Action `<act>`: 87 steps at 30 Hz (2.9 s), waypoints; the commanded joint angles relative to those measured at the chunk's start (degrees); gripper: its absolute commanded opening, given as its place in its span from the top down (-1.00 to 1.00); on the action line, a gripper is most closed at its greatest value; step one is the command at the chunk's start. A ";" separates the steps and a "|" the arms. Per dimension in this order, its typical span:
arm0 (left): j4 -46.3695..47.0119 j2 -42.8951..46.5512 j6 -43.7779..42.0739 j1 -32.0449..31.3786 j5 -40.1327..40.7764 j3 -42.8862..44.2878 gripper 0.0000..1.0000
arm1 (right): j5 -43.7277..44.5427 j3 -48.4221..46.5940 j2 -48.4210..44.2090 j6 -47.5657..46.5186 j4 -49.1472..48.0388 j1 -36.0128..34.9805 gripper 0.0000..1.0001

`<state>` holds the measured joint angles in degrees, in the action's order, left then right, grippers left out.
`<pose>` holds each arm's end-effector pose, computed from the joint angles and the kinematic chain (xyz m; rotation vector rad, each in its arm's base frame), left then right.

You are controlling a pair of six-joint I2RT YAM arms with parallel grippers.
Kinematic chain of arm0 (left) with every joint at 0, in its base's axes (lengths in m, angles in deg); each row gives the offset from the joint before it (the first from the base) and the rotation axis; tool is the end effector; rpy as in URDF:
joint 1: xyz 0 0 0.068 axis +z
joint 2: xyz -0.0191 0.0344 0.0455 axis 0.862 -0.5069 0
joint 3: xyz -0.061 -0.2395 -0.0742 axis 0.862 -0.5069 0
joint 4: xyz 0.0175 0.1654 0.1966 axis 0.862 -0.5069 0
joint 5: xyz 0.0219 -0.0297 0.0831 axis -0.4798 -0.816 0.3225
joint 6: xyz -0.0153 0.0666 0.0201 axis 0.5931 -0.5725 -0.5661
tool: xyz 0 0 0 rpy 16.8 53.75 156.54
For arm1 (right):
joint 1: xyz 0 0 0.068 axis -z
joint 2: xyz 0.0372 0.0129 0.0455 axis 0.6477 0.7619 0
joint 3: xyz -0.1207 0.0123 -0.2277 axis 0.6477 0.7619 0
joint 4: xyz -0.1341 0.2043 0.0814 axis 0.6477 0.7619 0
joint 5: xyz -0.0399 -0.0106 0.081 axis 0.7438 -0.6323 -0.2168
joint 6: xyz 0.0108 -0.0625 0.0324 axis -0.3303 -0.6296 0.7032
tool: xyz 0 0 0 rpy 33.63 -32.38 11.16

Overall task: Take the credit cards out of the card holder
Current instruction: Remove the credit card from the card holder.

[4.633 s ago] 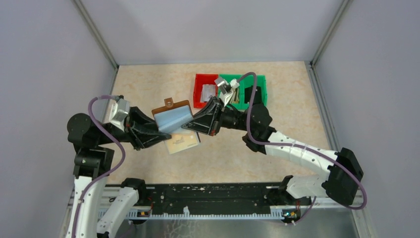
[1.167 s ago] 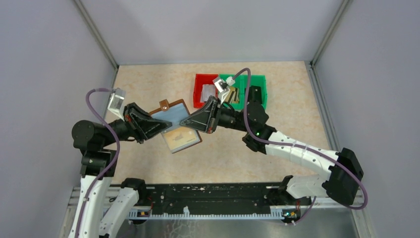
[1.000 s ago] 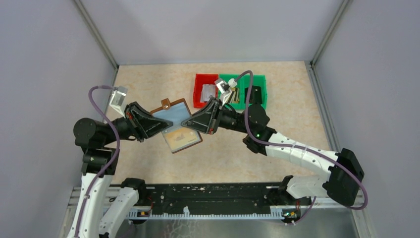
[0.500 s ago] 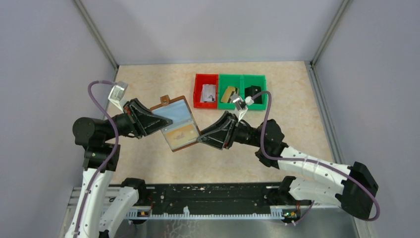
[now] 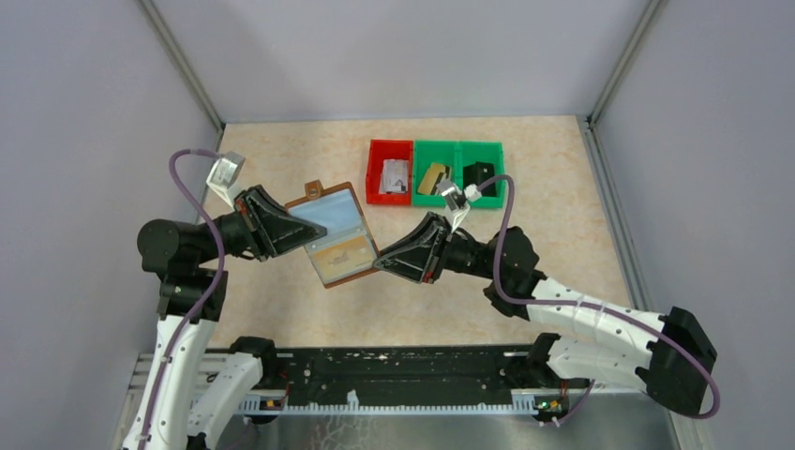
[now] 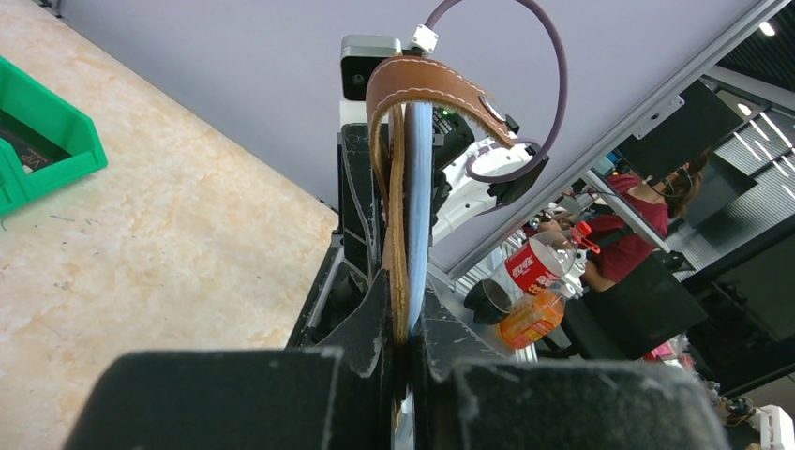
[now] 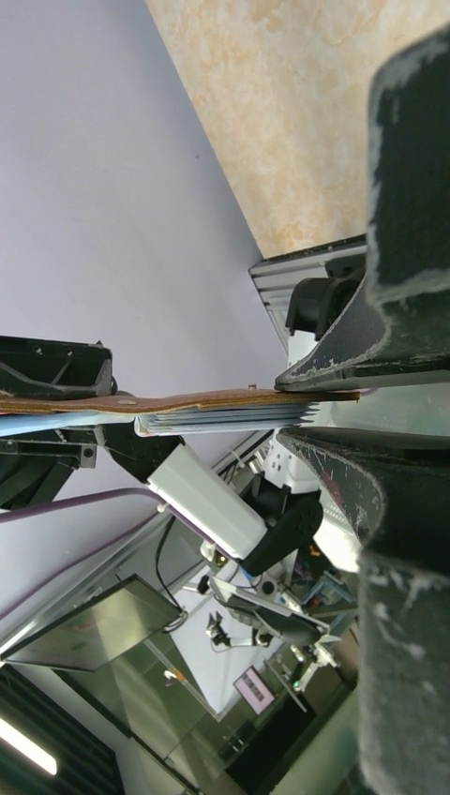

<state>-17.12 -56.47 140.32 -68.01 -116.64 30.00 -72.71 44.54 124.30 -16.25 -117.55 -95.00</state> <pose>0.1298 -0.0724 0.4253 0.5110 1.4769 -1.5883 0.1196 0.2173 0.3452 -0.5826 1.2765 1.8558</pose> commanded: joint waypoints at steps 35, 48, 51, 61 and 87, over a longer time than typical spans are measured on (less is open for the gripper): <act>-15.39 1.29 -25.66 0.12 -8.14 0.57 -0.57 | 6.34 -8.55 3.57 -4.35 0.84 -1.10 1.00; -9.04 -1.14 -13.15 0.14 -5.95 -0.28 0.81 | 2.48 -6.43 4.29 -3.04 -5.46 -1.09 0.58; -4.82 -0.84 -7.04 0.12 -5.92 -1.71 0.85 | 3.01 -5.03 3.93 -3.28 -6.61 -1.11 0.39; 2.55 -1.09 3.46 0.12 -6.33 -2.28 0.91 | 2.93 -2.84 3.12 -3.54 -9.26 -1.09 0.35; 8.86 0.33 6.15 0.12 -9.57 -2.29 0.97 | 10.90 -3.12 3.18 -2.10 -6.42 -1.00 0.56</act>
<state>-12.73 -57.63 145.63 -67.64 -122.76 27.44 -65.19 42.73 127.82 -19.13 -123.02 -96.14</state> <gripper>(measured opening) 0.172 0.222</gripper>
